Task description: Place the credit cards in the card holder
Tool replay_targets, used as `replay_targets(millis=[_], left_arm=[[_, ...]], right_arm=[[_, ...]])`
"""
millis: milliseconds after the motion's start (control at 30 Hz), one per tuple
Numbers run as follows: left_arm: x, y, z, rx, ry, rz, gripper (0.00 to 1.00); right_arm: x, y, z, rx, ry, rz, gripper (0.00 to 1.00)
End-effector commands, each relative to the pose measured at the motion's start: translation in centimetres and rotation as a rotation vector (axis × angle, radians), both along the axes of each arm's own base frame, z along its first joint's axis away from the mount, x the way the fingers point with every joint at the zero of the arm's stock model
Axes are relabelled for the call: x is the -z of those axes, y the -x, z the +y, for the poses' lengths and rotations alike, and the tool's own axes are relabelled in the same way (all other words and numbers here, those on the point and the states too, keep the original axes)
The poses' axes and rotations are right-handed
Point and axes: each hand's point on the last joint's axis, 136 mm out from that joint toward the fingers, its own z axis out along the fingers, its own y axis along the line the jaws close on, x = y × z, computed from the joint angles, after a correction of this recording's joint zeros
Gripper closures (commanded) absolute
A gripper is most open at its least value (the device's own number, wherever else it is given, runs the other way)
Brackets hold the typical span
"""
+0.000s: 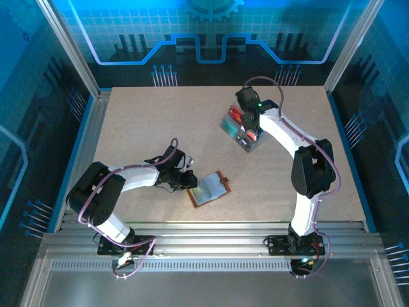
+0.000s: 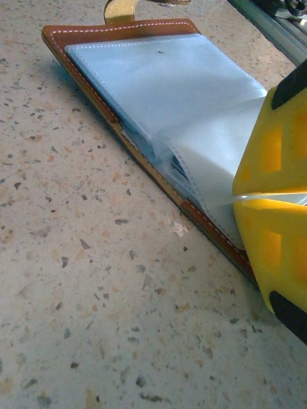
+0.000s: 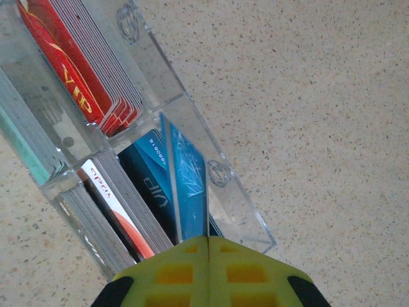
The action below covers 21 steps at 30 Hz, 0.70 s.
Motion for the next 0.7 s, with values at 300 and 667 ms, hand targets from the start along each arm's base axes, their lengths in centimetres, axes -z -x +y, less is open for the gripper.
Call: replay_targets(millis=[300, 667], left_arm=[[3.4, 2.4, 1.8, 0.021, -0.125, 0.096, 0.86], [3.4, 2.5, 1.9, 0.02, -0.127, 0.096, 0.86]], right_arm=[[-5.1, 1.8, 1.3, -0.035, -0.054, -0.072, 1.0], [-3.3, 9.7, 8.2, -0.211, -0.226, 0.057, 1.0]])
